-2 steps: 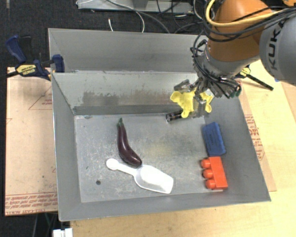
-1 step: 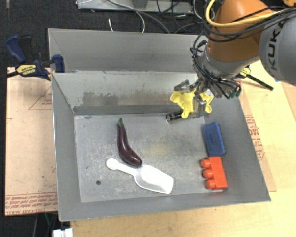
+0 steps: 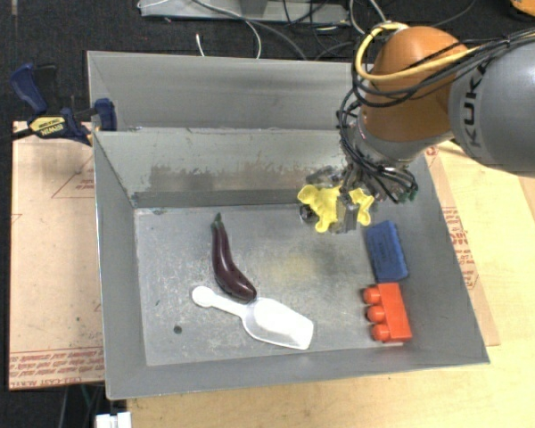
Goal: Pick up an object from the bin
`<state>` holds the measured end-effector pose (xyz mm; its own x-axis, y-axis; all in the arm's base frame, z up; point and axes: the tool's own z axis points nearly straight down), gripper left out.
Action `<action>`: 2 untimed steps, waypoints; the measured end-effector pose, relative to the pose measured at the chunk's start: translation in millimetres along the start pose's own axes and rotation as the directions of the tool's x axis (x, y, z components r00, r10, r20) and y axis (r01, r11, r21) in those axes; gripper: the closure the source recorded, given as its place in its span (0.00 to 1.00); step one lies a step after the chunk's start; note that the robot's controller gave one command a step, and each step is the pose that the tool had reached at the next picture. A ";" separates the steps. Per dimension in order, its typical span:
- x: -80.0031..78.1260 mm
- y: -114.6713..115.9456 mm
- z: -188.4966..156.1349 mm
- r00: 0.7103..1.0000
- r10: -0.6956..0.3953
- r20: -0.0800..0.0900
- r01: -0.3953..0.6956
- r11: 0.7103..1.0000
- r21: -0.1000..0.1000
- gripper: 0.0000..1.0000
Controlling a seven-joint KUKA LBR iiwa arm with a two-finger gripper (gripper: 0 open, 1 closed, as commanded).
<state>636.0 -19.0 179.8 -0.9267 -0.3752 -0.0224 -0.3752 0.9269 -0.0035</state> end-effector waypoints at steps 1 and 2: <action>3.4 13.4 8.5 1.000 0.025 -0.001 -0.025 1.000 -0.001 1.00; 16.0 22.3 -65.4 1.000 0.005 -0.003 -0.005 1.000 -0.002 1.00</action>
Offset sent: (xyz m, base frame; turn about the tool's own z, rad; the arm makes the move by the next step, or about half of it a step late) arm -0.0326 0.0152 0.0941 -0.0061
